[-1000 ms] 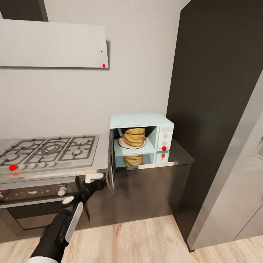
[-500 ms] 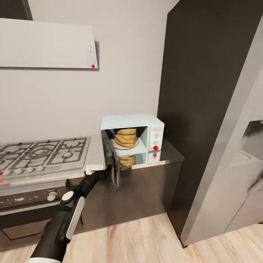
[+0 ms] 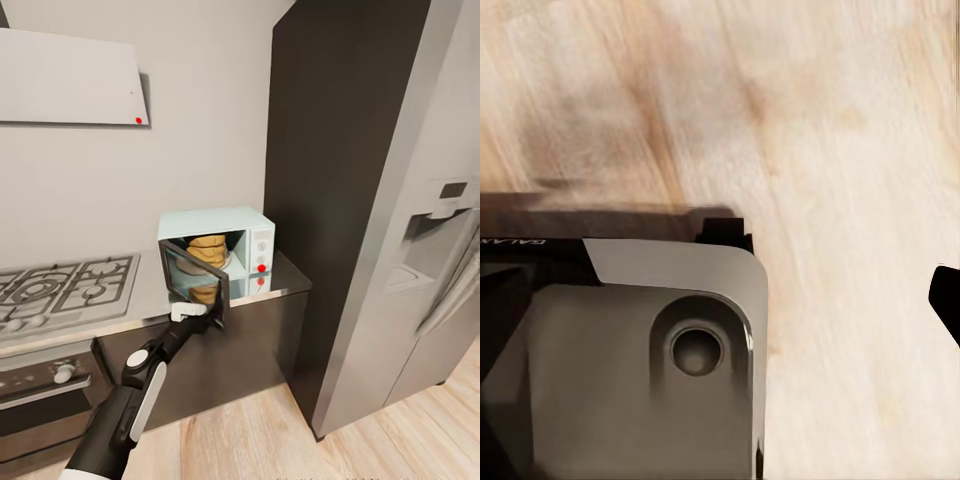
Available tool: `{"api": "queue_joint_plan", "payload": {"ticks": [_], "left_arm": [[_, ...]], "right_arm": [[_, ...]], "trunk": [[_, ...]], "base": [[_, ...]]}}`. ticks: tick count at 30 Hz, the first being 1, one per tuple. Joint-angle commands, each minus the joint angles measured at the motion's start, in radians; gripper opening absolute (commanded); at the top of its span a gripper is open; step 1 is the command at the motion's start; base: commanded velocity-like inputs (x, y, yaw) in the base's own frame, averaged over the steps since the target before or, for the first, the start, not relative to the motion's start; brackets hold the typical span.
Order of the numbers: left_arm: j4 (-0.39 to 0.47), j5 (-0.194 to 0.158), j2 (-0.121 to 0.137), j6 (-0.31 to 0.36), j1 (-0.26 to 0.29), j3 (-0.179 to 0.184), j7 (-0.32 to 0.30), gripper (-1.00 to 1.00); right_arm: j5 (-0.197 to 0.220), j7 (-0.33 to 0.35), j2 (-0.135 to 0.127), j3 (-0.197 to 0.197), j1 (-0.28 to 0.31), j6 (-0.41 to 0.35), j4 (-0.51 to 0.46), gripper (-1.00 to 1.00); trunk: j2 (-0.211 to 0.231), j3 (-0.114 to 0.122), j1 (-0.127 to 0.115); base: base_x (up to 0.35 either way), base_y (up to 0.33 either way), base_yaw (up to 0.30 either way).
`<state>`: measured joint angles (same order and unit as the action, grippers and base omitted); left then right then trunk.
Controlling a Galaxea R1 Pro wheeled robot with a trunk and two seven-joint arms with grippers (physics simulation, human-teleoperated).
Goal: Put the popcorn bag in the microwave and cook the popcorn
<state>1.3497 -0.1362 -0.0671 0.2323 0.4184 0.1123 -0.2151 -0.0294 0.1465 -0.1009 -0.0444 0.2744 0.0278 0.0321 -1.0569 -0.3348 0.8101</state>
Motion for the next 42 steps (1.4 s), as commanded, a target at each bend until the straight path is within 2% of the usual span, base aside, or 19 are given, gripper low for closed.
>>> {"api": "queue_joint_plan", "payload": {"ticks": [1,9,11,12,13,19,29,34,42], "left_arm": [[0.001,-0.011,0.000,0.009,0.000,-0.001,-0.003,1.00],[0.003,-0.011,0.001,0.007,0.000,-0.007,0.007,1.00],[0.003,-0.012,0.001,0.007,0.000,-0.004,0.057,1.00],[0.003,-0.014,0.001,0.007,0.000,-0.001,0.102,1.00],[0.003,-0.015,0.001,0.007,0.000,0.000,0.114,1.00],[0.001,-0.014,0.001,0.007,0.000,0.002,0.127,1.00],[-0.002,-0.016,-0.001,0.007,0.000,0.005,0.126,1.00],[-0.017,-0.013,-0.002,0.007,0.000,0.076,0.128,1.00],[-0.018,-0.013,-0.002,0.007,0.000,0.085,0.128,1.00]], "right_arm": [[-0.003,0.004,0.000,-0.005,0.002,0.003,0.003,1.00],[-0.003,0.004,-0.002,-0.005,0.002,0.004,0.003,1.00],[-0.003,0.004,-0.002,-0.005,0.002,0.007,0.003,1.00],[-0.003,0.003,-0.002,-0.005,0.002,0.006,0.003,1.00],[-0.003,0.002,-0.002,-0.005,0.002,0.006,0.003,1.00],[-0.004,0.001,-0.002,-0.004,0.002,0.007,0.003,1.00],[-0.004,0.001,-0.003,-0.003,-0.003,0.009,0.003,1.00],[-0.004,0.001,-0.002,-0.003,-0.003,0.009,0.003,1.00],[-0.006,0.001,-0.002,-0.003,-0.003,0.009,0.003,1.00]], "trunk": [[-0.001,-0.001,0.000],[-0.001,-0.001,0.000],[-0.001,-0.001,0.000],[-0.001,-0.001,0.000],[-0.001,-0.001,0.000],[-0.001,-0.001,0.000],[-0.001,-0.001,0.000],[-0.001,-0.001,0.000],[-0.001,-0.001,0.000]], "base": [[0.000,0.000,-0.223],[0.000,0.000,-0.184],[0.000,0.000,-0.023],[0.000,0.000,-0.005],[0.000,0.000,-0.003],[0.031,0.000,0.000],[0.298,0.000,0.000],[0.320,0.000,0.000],[0.321,0.000,0.000]]}}
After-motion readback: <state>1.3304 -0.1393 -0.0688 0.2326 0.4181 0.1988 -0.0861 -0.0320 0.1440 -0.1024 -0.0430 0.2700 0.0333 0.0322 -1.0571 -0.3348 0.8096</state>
